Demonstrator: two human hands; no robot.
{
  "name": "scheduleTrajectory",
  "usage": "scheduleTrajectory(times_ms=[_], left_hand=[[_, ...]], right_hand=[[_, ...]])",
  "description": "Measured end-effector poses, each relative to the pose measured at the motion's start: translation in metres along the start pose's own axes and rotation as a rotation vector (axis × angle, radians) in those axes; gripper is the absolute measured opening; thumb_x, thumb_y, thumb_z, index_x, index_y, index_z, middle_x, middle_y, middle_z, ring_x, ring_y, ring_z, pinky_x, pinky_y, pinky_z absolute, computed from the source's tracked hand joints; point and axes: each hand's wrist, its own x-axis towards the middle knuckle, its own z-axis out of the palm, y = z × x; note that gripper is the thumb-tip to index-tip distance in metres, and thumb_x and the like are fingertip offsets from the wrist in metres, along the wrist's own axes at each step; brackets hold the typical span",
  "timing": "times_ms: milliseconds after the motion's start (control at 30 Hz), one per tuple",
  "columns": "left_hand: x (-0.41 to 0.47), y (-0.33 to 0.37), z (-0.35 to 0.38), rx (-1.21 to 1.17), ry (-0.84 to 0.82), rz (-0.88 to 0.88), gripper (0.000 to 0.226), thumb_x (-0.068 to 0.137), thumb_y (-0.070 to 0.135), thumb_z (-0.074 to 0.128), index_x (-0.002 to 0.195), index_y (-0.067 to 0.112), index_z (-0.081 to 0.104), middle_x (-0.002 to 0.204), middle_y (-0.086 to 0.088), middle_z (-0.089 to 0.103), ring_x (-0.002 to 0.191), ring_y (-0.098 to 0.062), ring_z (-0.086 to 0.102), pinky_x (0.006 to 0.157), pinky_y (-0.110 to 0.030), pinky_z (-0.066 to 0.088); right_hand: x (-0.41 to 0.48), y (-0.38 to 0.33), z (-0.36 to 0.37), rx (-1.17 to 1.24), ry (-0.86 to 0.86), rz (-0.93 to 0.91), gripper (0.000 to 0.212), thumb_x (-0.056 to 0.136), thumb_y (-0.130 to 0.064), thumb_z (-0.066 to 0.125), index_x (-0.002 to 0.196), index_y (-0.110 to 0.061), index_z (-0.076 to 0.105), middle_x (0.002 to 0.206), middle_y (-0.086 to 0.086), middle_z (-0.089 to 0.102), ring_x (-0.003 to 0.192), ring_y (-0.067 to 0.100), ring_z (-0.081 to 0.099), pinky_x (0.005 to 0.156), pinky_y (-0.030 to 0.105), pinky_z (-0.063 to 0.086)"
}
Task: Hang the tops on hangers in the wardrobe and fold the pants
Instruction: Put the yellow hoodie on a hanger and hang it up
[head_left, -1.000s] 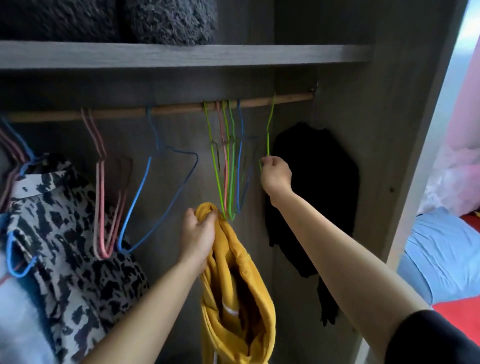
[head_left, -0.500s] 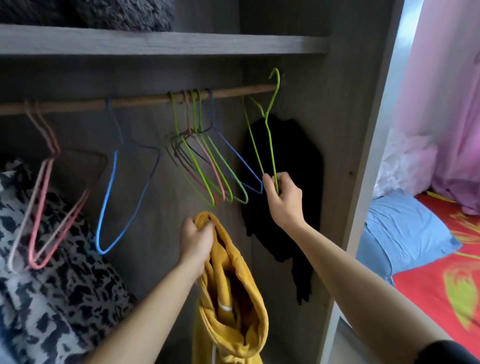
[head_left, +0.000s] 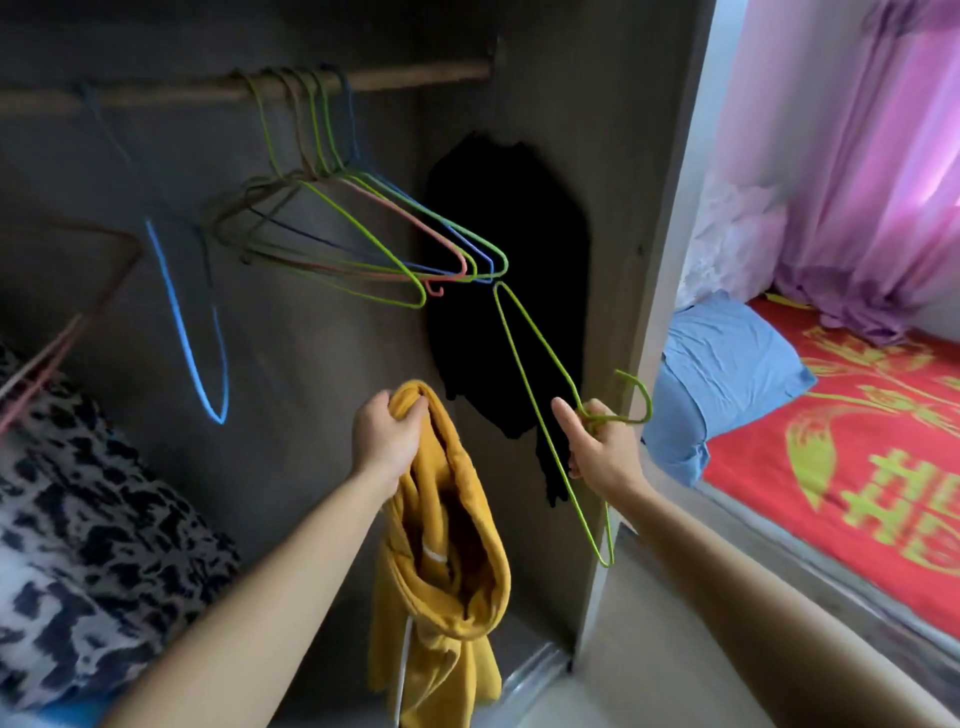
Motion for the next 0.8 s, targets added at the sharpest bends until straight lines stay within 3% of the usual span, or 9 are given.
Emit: scheduleTrajectory(times_ms=[33,100,200,267,400,500,600,700,800], left_hand=[[-0.003,-0.004,0.003,0.020,-0.017,0.012,0.024,0.089,0.043,0.065,0.089,0.019,0.063,0.091,0.001,0.067,0.087,-0.021,0.064,0.075,-0.034,0.052],[-0.010,-0.012,0.008,0.062,-0.032,0.030,0.024,0.090,0.043,0.065,0.082,0.021,0.061,0.082,0.007,0.064,0.083,-0.020,0.063,0.073,-0.033,0.052],[-0.019,-0.020,0.014,0.154,-0.031,0.065,0.021,0.090,0.044,0.064,0.093,0.023,0.065,0.085,0.004,0.066,0.086,-0.025,0.064,0.075,-0.034,0.052],[-0.020,-0.020,0.017,0.233,-0.026,0.077,0.029,0.092,0.044,0.063,0.104,0.018,0.068,0.098,-0.005,0.070,0.091,-0.031,0.064,0.079,-0.039,0.055],[-0.019,-0.023,0.019,0.330,-0.052,0.076,0.031,0.093,0.044,0.061,0.105,0.016,0.068,0.102,-0.010,0.071,0.093,-0.035,0.066,0.081,-0.044,0.056],[-0.023,-0.020,0.024,0.286,-0.061,0.050,0.031,0.093,0.045,0.061,0.105,0.017,0.067,0.101,-0.010,0.070,0.094,-0.034,0.065,0.082,-0.044,0.056],[-0.031,-0.014,0.030,0.188,-0.109,0.069,0.025,0.092,0.045,0.062,0.100,0.021,0.063,0.093,-0.002,0.066,0.089,-0.027,0.065,0.078,-0.041,0.057],[-0.036,-0.004,0.033,0.123,-0.127,0.162,0.019,0.091,0.043,0.065,0.091,0.025,0.061,0.081,0.009,0.063,0.079,-0.017,0.063,0.068,-0.032,0.054],[-0.035,0.013,0.029,0.140,-0.098,0.310,0.019,0.090,0.040,0.067,0.095,0.021,0.068,0.081,0.011,0.064,0.076,-0.014,0.061,0.063,-0.027,0.048]], right_hand=[[-0.009,0.006,-0.003,-0.005,-0.030,0.022,0.040,0.093,-0.059,0.057,0.075,-0.024,0.052,0.054,-0.003,0.055,0.049,0.010,0.056,0.050,0.021,0.048],[-0.025,0.019,-0.010,-0.057,-0.025,0.020,0.036,0.097,-0.053,0.054,0.078,-0.023,0.058,0.053,-0.011,0.056,0.049,0.002,0.053,0.049,0.013,0.041],[-0.044,0.033,-0.026,-0.050,-0.050,0.041,0.035,0.101,-0.043,0.052,0.077,-0.022,0.064,0.054,-0.015,0.057,0.053,-0.002,0.053,0.051,0.011,0.040],[-0.051,0.040,-0.040,-0.033,-0.182,0.053,0.035,0.102,-0.041,0.052,0.077,-0.024,0.069,0.054,-0.017,0.058,0.053,-0.001,0.051,0.053,0.012,0.040],[-0.060,0.042,-0.062,-0.152,-0.492,0.080,0.038,0.099,-0.051,0.052,0.073,-0.031,0.072,0.054,-0.013,0.052,0.056,0.006,0.047,0.061,0.031,0.040],[-0.064,0.038,-0.066,-0.343,-0.633,0.065,0.038,0.098,-0.050,0.054,0.065,-0.041,0.071,0.062,-0.021,0.062,0.062,-0.001,0.056,0.064,0.023,0.045],[-0.074,0.031,-0.049,-0.380,-0.622,0.045,0.038,0.099,-0.050,0.051,0.070,-0.036,0.070,0.062,-0.018,0.063,0.059,-0.003,0.057,0.057,0.017,0.042],[-0.080,0.028,-0.023,-0.392,-0.599,0.055,0.036,0.101,-0.049,0.049,0.084,-0.028,0.073,0.075,-0.008,0.068,0.067,0.006,0.062,0.060,0.022,0.049],[-0.079,0.025,-0.008,-0.395,-0.648,0.112,0.036,0.101,-0.047,0.049,0.081,-0.029,0.072,0.073,-0.009,0.064,0.066,0.008,0.061,0.060,0.020,0.045]])
